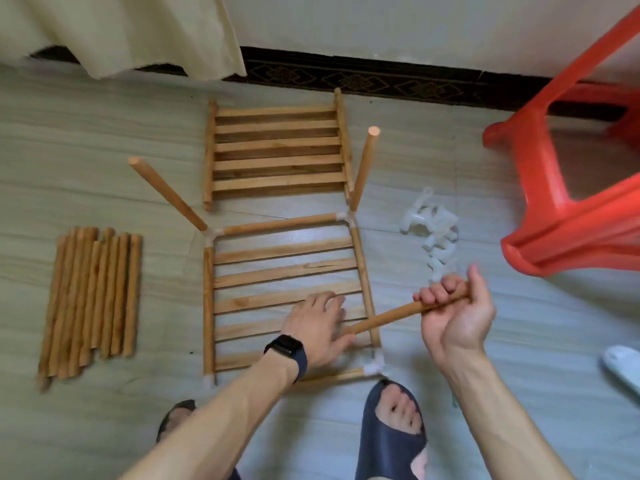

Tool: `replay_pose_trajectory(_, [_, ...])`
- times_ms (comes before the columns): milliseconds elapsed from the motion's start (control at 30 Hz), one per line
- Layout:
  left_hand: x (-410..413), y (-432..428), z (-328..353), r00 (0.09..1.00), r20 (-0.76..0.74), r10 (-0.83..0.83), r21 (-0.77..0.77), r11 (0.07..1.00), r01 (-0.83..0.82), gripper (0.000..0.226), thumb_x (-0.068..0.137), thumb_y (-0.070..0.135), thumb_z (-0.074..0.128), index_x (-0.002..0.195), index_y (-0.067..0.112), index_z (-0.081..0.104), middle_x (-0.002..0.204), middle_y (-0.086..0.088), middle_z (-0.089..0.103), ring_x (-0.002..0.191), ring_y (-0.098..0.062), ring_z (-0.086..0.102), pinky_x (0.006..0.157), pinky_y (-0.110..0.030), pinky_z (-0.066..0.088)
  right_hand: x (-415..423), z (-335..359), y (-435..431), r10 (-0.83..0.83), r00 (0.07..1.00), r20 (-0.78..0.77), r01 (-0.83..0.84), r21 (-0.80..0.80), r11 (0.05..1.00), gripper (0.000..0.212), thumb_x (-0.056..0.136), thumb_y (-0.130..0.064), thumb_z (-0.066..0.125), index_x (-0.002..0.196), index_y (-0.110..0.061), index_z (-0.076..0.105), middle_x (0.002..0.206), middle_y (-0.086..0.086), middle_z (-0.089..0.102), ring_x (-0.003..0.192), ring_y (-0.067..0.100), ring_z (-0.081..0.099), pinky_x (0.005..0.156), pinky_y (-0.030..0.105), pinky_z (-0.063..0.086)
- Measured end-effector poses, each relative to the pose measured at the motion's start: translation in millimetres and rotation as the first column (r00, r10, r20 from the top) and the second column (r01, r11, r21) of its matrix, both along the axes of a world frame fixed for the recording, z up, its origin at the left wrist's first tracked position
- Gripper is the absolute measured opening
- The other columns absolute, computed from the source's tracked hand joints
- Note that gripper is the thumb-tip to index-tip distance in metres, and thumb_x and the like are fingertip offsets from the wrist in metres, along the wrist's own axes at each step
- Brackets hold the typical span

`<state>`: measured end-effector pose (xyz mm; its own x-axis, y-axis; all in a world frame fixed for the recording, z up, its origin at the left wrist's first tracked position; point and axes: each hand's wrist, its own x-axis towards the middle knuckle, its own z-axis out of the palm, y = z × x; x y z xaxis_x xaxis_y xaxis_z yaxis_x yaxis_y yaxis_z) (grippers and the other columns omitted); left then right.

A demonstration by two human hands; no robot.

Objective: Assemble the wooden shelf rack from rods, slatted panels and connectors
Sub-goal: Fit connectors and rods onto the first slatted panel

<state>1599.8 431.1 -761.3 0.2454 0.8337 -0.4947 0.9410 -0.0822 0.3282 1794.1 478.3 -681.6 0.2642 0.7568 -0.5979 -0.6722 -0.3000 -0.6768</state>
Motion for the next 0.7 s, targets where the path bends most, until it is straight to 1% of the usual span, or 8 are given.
replay_pose_trajectory(33, [12.2, -6.7, -11.4, 0.999, -0.043, 0.021, -0.051, 0.998, -0.023, 0.086, 0.093, 0.071, 0.037, 0.159, 0.025, 0.009, 0.167, -0.005, 0.008, 0.152, -0.028, 0.011, 0.120, -0.047, 0.014, 12.6, 5.8, -3.6, -0.030, 0.999, 0.015, 0.030, 0.017, 0.999, 0.049, 0.092, -0.057, 0.046, 0.059, -0.021, 0.040, 0.050, -0.004, 0.026, 0.047, 0.016, 0.028, 0.060, 0.032, 0.033])
replay_pose_trajectory(100, [31.2, -23.5, -35.6, 0.994, -0.094, 0.051, -0.158, 0.985, -0.065, 0.094, 0.089, 0.079, 0.027, 0.157, 0.031, -0.017, 0.163, -0.004, -0.027, 0.152, -0.029, -0.020, 0.120, -0.055, -0.009, 33.0, 13.5, -12.7, -0.028, 0.999, 0.042, 0.026, 0.054, 0.998, 0.056, 0.082, -0.070, 0.044, 0.053, -0.022, 0.037, 0.047, -0.005, 0.022, 0.046, 0.016, 0.023, 0.059, 0.032, 0.030])
replay_pose_trajectory(200, [37.4, -40.5, -60.0, 0.991, -0.117, 0.060, -0.192, 0.978, -0.081, 0.093, 0.086, 0.084, 0.017, 0.148, 0.038, -0.034, 0.149, 0.003, -0.051, 0.141, -0.026, -0.042, 0.116, -0.058, -0.019, 47.8, 17.4, -30.2, 0.061, 0.995, 0.083, -0.072, 0.131, 0.989, 0.050, 0.082, -0.055, 0.048, 0.046, -0.024, 0.035, 0.041, -0.006, 0.022, 0.041, 0.015, 0.022, 0.055, 0.031, 0.031])
replay_pose_trajectory(333, [29.5, -39.4, -70.0, 0.989, -0.146, 0.012, -0.213, 0.976, -0.043, 0.090, 0.085, 0.086, 0.014, 0.138, 0.042, -0.043, 0.139, 0.007, -0.059, 0.130, -0.021, -0.052, 0.111, -0.058, -0.025, 47.7, 17.0, -50.8, 0.221, 0.962, 0.163, -0.259, 0.269, 0.928, 0.043, 0.064, -0.050, 0.069, 0.046, -0.027, 0.038, 0.041, -0.009, 0.025, 0.040, 0.014, 0.020, 0.052, 0.034, 0.023])
replay_pose_trajectory(467, [33.9, -37.7, -67.2, 0.986, -0.169, -0.002, -0.263, 0.964, -0.043, 0.088, 0.087, 0.084, 0.016, 0.131, 0.042, -0.047, 0.138, 0.006, -0.060, 0.130, -0.023, -0.051, 0.112, -0.059, -0.024, 44.6, 17.2, -63.1, 0.338, 0.913, 0.227, -0.396, 0.305, 0.866, 0.044, 0.063, -0.047, 0.072, 0.046, -0.026, 0.037, 0.043, -0.006, 0.027, 0.043, 0.013, 0.020, 0.052, 0.039, 0.014])
replay_pose_trajectory(533, [35.6, -37.3, -65.2, 0.983, -0.184, 0.012, -0.266, 0.962, -0.062, 0.085, 0.091, 0.079, 0.017, 0.133, 0.040, -0.047, 0.137, 0.005, -0.060, 0.131, -0.024, -0.050, 0.114, -0.060, -0.022, 41.5, 20.6, -66.7, 0.374, 0.889, 0.265, -0.445, 0.310, 0.840, 0.047, 0.064, -0.041, 0.070, 0.048, -0.026, 0.029, 0.045, -0.007, 0.027, 0.045, 0.012, 0.020, 0.053, 0.040, 0.012])
replay_pose_trajectory(600, [36.1, -37.1, -63.3, 0.981, -0.195, 0.023, -0.265, 0.961, -0.075, 0.081, 0.095, 0.074, 0.016, 0.132, 0.039, -0.047, 0.136, 0.004, -0.060, 0.133, -0.025, -0.048, 0.115, -0.060, -0.021, 39.4, 24.0, -69.9, 0.386, 0.870, 0.306, -0.475, 0.317, 0.821, 0.038, 0.067, -0.025, 0.059, 0.049, -0.023, 0.026, 0.046, -0.008, 0.026, 0.047, 0.011, 0.021, 0.052, 0.039, 0.011])
replay_pose_trajectory(700, [37.2, -36.8, -60.8, 0.980, -0.195, 0.026, -0.271, 0.959, -0.079, 0.079, 0.096, 0.072, 0.014, 0.132, 0.038, -0.048, 0.137, 0.004, -0.060, 0.134, -0.025, -0.047, 0.113, -0.060, -0.021, 39.4, 27.4, -74.7, 0.394, 0.846, 0.360, -0.508, 0.318, 0.800, 0.027, 0.070, -0.019, 0.045, 0.050, -0.024, 0.027, 0.047, -0.005, 0.021, 0.049, 0.010, 0.021, 0.050, 0.039, 0.011])
